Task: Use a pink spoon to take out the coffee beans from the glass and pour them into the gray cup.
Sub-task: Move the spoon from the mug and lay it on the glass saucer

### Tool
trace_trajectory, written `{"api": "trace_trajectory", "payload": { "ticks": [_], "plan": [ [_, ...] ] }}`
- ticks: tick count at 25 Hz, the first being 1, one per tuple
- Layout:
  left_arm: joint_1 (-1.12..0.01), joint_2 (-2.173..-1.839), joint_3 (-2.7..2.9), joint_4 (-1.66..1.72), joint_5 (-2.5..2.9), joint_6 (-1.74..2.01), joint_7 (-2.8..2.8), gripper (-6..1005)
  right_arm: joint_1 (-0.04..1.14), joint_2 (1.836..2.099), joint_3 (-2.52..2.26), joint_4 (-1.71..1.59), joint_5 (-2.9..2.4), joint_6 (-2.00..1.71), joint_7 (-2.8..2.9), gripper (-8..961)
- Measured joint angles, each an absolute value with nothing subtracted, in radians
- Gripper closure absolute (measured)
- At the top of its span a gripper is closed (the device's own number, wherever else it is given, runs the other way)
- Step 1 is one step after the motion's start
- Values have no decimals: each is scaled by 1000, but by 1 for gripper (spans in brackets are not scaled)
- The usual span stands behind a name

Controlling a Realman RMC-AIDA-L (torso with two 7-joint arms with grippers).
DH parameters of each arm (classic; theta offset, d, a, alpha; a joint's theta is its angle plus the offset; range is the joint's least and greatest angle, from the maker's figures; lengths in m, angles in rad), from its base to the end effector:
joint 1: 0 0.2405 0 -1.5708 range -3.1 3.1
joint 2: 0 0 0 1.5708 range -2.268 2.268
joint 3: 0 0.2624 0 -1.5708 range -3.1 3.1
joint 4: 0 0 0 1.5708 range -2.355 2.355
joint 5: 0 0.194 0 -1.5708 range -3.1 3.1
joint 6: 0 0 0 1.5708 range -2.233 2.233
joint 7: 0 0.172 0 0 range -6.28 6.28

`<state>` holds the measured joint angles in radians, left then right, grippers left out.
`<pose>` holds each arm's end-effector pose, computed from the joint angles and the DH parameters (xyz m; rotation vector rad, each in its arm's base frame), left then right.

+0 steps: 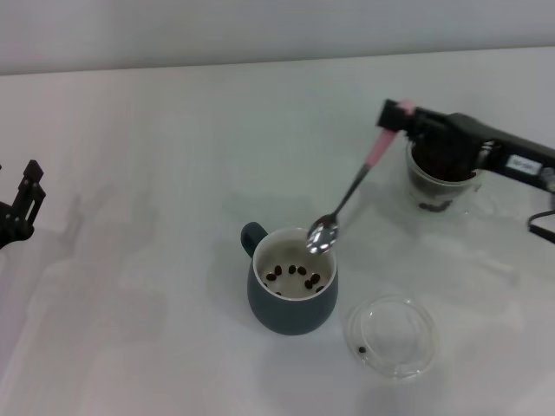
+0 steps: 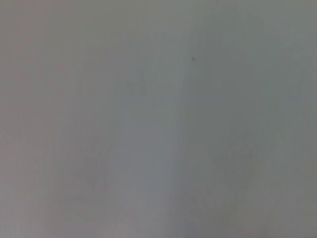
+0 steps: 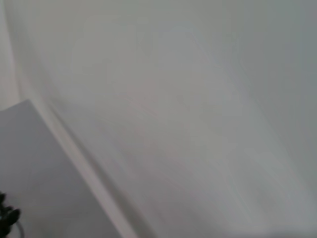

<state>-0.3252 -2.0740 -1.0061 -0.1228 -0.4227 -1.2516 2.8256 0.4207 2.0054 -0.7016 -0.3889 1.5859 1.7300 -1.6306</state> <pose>-0.3297 0.3079 -0.0299 -1.7783 -0.5759 -0.7441 0.2511 0.3008 0.0115 -2.3816 1.0412 1.3775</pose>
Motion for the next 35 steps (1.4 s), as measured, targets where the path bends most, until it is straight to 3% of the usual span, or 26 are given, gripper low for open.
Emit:
{"api": "trace_trajectory", "payload": {
  "ticks": [8, 19, 35],
  "plan": [
    [-325, -2074, -1006, -123, -426, -1252, 2826, 447, 322, 1987, -701, -464, 1638, 1739, -1597, 763],
    [-338, -2074, -1006, -123, -426, -1250, 2826, 447, 275, 1970, -707, -461, 1582, 1716, -1620, 762],
    [-352, -2076, -1006, -123, -425, -1242, 2826, 448, 247, 1974, -708, -451, 1470, 1652, -1613, 760]
  ]
}}
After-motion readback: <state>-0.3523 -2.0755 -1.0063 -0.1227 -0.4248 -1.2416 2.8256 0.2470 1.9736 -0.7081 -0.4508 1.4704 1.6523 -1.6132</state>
